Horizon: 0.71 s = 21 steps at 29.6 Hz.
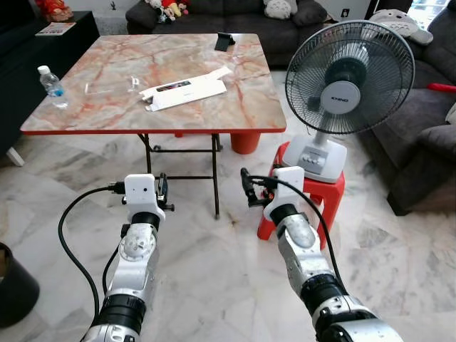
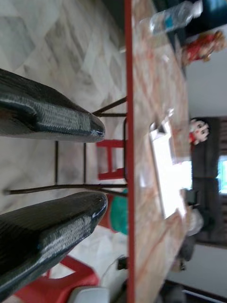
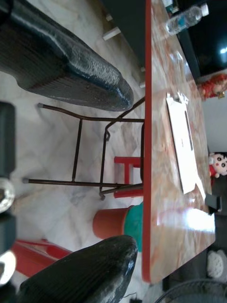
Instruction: Picking trash to rubbish bin
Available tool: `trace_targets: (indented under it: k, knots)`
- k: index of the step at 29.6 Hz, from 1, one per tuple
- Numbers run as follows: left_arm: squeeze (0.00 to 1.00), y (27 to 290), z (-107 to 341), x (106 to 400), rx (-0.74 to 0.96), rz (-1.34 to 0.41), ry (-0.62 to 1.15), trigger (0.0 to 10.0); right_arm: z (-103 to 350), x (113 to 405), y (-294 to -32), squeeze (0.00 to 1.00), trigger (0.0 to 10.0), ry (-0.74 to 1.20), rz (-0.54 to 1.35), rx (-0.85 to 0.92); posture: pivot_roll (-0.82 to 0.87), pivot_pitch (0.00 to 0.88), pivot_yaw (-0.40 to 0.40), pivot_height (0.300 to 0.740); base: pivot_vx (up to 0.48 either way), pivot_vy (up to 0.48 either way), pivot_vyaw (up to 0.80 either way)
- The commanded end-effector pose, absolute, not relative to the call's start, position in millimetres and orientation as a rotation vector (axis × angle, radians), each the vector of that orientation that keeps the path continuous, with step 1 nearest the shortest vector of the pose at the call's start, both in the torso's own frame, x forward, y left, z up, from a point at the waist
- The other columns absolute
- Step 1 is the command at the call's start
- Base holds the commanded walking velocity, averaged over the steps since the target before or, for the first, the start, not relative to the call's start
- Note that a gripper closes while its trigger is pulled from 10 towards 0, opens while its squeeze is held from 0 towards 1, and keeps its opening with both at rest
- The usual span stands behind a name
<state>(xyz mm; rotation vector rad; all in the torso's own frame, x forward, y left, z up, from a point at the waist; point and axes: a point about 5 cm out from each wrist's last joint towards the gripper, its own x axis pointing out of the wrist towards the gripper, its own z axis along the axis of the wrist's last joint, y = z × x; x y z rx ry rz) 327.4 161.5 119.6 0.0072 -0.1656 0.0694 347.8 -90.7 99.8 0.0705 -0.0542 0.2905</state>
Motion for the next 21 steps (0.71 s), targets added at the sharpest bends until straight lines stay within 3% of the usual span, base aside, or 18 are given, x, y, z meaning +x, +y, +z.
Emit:
trace_targets:
  k: [1,4,21]
  knots:
    - [0.00,167.3,121.1,327.2,0.009,0.097,-0.162,10.0,108.8,350.3,-86.8,0.00,10.0,-0.090,0.308,0.053,0.01,0.057,-0.008,0.740,0.000,0.000,0.79]
    - [0.00,169.7,122.8,328.5,0.015,0.110,-0.163,10.0,110.4,350.7,-86.3,0.00,10.0,-0.096,0.308,0.069,0.01,0.057,-0.008,0.740,0.167,0.000,0.79]
    - [0.00,170.3,129.2,329.5,0.011,0.118,-0.179,10.0,113.0,350.7,-84.0,0.00,10.0,-0.106,0.322,0.055,0.01,0.054,-0.010,0.740,0.286,0.000,0.04]
